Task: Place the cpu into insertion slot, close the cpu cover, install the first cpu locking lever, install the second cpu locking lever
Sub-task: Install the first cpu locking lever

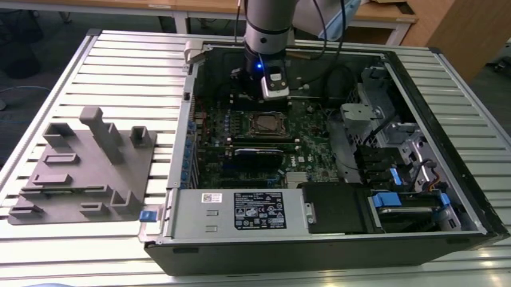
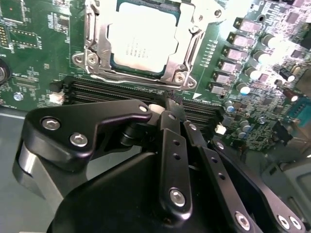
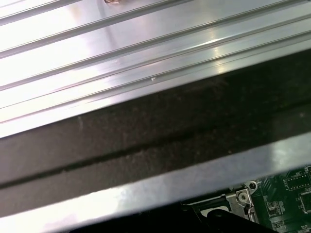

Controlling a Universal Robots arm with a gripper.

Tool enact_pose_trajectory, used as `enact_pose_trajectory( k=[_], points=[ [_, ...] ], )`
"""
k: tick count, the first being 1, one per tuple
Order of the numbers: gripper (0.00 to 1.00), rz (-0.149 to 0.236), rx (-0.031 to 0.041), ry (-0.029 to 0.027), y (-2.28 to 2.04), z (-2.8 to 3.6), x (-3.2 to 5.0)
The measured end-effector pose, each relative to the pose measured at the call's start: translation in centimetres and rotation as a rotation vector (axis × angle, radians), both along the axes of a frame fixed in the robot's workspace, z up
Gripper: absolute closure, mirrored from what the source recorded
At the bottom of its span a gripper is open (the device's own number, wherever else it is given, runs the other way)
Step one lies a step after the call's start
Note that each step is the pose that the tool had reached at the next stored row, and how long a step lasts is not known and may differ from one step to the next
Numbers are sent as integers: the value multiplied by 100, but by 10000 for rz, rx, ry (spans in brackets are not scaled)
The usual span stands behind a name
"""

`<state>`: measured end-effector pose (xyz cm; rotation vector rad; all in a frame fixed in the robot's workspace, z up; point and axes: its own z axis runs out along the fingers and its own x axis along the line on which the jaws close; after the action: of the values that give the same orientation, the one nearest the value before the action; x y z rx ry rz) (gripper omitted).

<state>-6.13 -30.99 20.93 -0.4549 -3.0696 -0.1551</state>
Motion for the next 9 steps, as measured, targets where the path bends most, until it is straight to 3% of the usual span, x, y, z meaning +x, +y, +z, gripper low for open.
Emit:
enact_pose_trajectory(
  k=[9],
  points=[
    [89, 1, 0, 373, 0, -2, 0]
  ],
)
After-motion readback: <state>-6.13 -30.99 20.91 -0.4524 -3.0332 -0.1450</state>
